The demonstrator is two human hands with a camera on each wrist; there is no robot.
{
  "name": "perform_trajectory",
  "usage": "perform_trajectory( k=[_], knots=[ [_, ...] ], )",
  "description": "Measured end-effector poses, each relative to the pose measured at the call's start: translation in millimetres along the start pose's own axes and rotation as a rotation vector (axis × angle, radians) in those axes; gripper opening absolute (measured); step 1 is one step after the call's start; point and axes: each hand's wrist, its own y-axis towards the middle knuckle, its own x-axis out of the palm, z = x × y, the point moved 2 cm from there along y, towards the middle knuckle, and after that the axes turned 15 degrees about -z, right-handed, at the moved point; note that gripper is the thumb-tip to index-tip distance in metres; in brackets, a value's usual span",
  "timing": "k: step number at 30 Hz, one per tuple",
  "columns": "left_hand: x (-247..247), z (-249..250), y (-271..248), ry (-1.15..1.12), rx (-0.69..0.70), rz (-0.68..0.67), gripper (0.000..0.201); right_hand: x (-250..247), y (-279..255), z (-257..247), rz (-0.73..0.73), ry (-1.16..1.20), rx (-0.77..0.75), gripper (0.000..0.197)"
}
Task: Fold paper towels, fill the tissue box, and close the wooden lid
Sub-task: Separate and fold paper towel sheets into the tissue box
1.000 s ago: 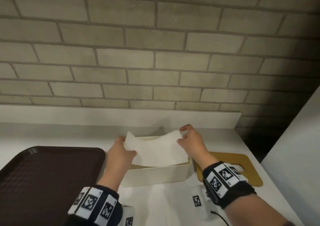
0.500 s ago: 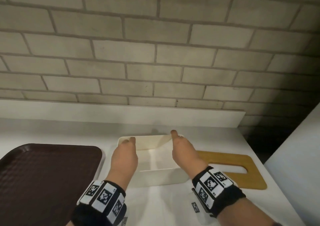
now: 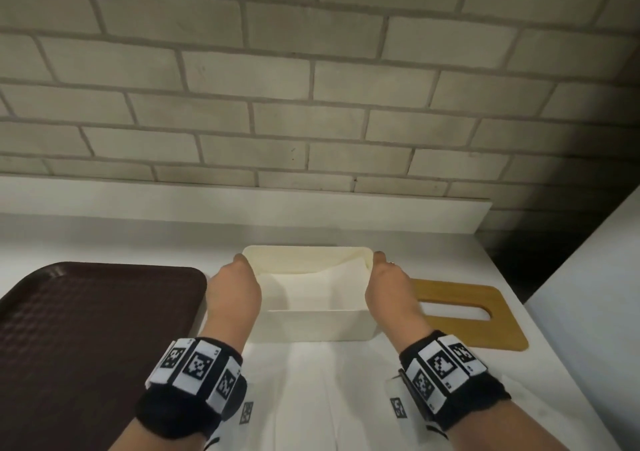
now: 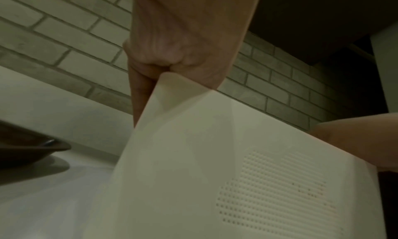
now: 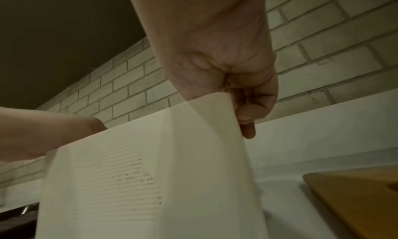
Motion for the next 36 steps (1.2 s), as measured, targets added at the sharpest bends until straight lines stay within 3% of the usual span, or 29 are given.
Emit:
perform_trajectory(
  k=[4,9,10,14,16,20,26,30,32,34,36],
  knots=[
    [-2,-2,-6,-0.100,0.047,0.033,0.032,-2,-6,1,-0.010,0.119,-0.007,0.045],
    [-10,-15,-55,-0.282,0.125,0.169,0.049,-14,-65,-1,0.240,0.361,-0.105,0.040],
    [-9,-21,-68,-0.314,0.129,0.179,0.048,-9,-79,-5,0.184,0.412,-0.138,0.037],
    [5,-44,-121,-0.378,0.100,0.144,0.043,42,-114,-28,-0.370,0.390,-0.130,0.050],
    [11,-52,-141,-0.415,0.078,0.129,0.039,59,-121,-37,-0.473,0.364,-0.095,0.062],
    [20,-63,-163,-0.457,0.058,0.120,0.034,74,-122,-50,-0.445,0.362,-0.036,0.073],
    [33,-79,-173,-0.547,0.016,0.108,0.031,80,-119,-49,-0.495,0.735,0.029,0.072],
    [40,-83,-176,-0.587,0.006,0.087,0.029,80,-124,-52,-0.541,0.545,0.022,0.070],
    [42,-82,-176,-0.579,0.013,0.079,0.030,82,-124,-57,-0.556,0.475,0.001,0.056],
    [44,-81,-175,-0.585,0.025,0.073,0.029,81,-123,-59,-0.538,0.484,-0.025,0.027],
    [45,-80,-173,-0.596,0.042,0.063,0.029,82,-124,-56,-0.482,0.533,-0.044,0.034]
  ],
)
